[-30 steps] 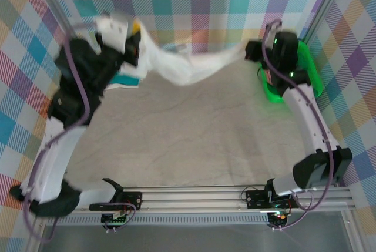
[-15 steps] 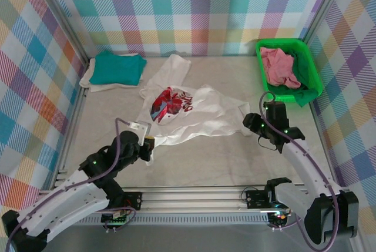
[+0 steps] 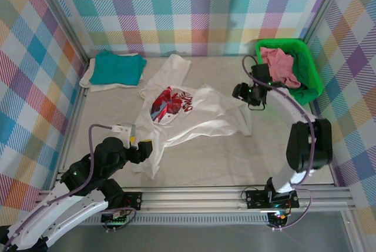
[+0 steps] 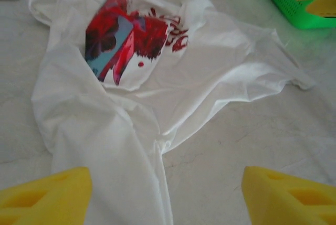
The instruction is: Fold and stack the t-shirts
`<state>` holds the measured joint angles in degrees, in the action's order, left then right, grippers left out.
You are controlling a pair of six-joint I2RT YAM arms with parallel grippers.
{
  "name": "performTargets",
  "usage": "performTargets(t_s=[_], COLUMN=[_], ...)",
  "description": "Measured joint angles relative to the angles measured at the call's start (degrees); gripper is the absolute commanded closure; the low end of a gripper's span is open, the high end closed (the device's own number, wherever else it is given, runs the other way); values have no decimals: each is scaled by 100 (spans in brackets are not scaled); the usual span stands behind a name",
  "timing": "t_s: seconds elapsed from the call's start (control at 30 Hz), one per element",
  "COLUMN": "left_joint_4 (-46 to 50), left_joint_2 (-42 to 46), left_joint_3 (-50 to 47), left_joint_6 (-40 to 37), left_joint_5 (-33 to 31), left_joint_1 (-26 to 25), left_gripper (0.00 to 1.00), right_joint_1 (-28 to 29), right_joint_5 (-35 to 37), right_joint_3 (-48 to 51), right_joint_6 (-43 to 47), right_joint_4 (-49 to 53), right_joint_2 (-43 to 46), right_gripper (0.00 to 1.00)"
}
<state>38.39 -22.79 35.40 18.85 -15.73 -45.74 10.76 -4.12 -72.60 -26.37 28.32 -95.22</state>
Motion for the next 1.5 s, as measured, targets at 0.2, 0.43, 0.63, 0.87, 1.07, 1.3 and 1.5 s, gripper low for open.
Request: performTargets(t_s=[0.2,0.43,0.63,0.87,1.07,1.3,1.5], left_joint_4=[-852,-2874,-3397,-3346,-2883,-2319,-2312], left_joint_2=[-1196,-4489,-6972,-8863,-9805,-9921,-9816], left_joint_3=[422,905,2518,4225,5066,5357,5141], left_joint_6=[-909,-1110,-1185,-1434,-1499,-1427,-1110], left_joint_5=[-243,1377,2387,2949,3217,3410,3185], left_joint_1=[330,2719,3449,3580,3582,3582,3663], left_gripper=[23,32,28,35,67,100,100], right_joint_1=[417,756,726,715,721,654,597], right_joint_5=[-614,-717,-247,-22,-149,-557,-470], right_joint_3=[-1814,-2695,-2778,-2660,-2715,-2308,-1231], right_joint_6=[503,557,442,374,400,382,330], right_joint_4=[323,675,1021,1045,1012,531,291], right_joint_2=[-1578,-2732,-2800,-2935,-3257,-3171,-2103], right_gripper=[39,40,36,44,63,93,100])
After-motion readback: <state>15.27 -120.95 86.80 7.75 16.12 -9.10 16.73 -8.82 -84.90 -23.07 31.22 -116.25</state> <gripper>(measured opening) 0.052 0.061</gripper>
